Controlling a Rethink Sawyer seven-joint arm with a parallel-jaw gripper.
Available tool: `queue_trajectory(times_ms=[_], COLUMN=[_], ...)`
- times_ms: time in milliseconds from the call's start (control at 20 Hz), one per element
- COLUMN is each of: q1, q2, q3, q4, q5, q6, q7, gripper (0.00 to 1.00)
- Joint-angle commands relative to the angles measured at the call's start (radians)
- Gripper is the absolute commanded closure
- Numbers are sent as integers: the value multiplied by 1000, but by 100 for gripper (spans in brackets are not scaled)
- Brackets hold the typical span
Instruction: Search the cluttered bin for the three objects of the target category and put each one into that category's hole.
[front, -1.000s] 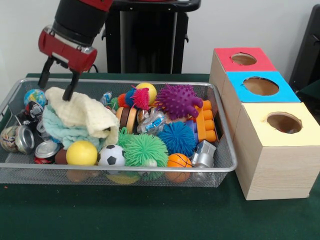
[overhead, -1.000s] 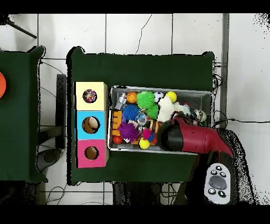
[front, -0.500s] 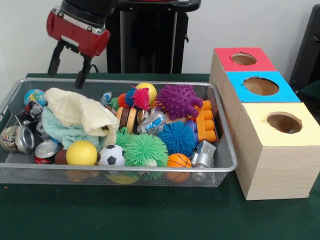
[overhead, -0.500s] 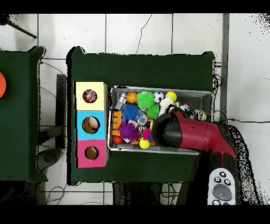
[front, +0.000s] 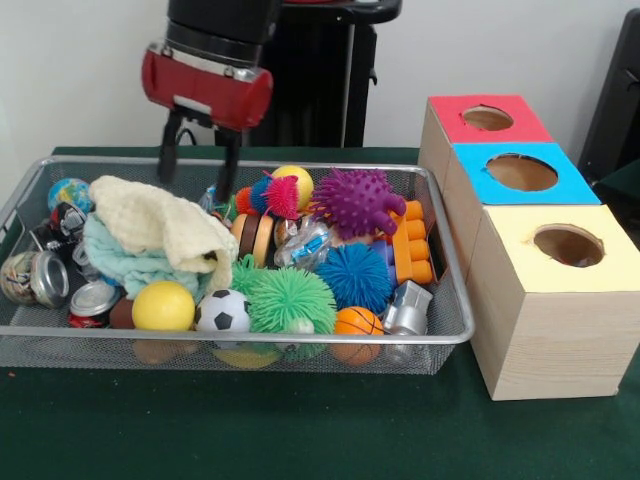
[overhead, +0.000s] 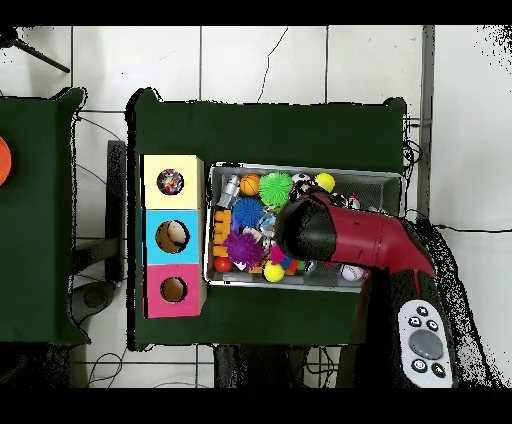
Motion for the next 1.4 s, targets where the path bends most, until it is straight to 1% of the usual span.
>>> queue_trajectory(times_ms=[50, 200, 400, 550, 900, 1050, 1300, 1400], q1=[-30, -35, -44, -29, -12, 21, 39, 68], q2=[54, 71, 94, 109, 146, 168, 214, 241], q3=[184, 200, 236, 236, 232, 178, 139, 90], q4=[127, 130, 140, 140, 126, 102, 85, 59], q5=[36, 34, 53, 56, 53, 32, 18, 11], q6=[8, -15, -27, -42, -58, -65, -91, -94], q7=[18, 39, 65, 90, 103, 121, 131, 147], gripper=[0, 0, 0, 0, 0, 0, 0, 0])
